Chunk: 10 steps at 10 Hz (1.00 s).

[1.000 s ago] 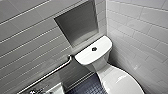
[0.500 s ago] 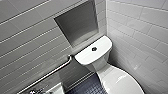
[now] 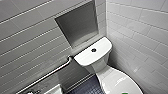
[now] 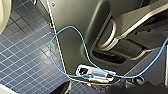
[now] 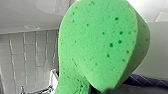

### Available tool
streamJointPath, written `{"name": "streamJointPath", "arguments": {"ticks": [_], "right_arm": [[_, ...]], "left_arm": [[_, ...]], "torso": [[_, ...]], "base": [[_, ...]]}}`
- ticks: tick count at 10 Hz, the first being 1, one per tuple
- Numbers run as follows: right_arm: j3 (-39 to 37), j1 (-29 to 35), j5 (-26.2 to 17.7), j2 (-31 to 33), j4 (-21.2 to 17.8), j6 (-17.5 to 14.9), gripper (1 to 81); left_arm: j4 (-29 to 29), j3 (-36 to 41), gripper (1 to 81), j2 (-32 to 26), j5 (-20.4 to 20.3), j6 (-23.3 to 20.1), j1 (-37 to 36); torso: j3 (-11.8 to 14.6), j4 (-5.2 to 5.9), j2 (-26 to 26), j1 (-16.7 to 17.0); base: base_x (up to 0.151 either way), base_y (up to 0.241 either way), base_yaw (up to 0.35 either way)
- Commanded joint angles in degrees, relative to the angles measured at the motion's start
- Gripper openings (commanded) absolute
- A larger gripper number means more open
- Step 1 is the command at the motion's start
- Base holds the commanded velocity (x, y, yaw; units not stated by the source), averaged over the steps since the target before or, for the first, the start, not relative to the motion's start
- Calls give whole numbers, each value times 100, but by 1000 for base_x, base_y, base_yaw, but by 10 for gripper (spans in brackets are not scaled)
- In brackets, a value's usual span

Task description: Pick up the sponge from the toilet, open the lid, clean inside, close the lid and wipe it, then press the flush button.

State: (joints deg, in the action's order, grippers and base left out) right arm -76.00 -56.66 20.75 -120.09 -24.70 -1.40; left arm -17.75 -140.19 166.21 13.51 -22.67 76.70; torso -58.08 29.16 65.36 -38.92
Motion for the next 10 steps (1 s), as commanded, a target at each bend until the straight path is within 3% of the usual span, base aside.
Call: {"name": "streamJointPath", "arguments": {"ticks": [1,3,5,7,10], "right_arm": [[-693,1290,-834,-157,-700,17,10],[-1461,1932,-1064,-703,-1292,17,10],[-2902,2268,-1389,-1661,-1846,8,10],[-3858,2505,-1758,-2223,-1906,17,10],[-4141,2593,-1812,-2286,-1986,17,10]], "left_arm": [[26,-96,811,-175,574,-35,86],[17,-211,811,-131,574,-35,147],[8,-404,811,-17,557,-35,209],[8,-527,811,45,548,-35,253],[8,-754,811,255,460,-26,253]], "torso": [[0,0,-13,7],[0,0,109,-54],[0,-2,107,-57],[0,-2,107,-59],[0,-2,107,-61]], "base": [[0,0,0],[0,0,0],[0,0,0],[0,0,0],[0,0,0]]}}
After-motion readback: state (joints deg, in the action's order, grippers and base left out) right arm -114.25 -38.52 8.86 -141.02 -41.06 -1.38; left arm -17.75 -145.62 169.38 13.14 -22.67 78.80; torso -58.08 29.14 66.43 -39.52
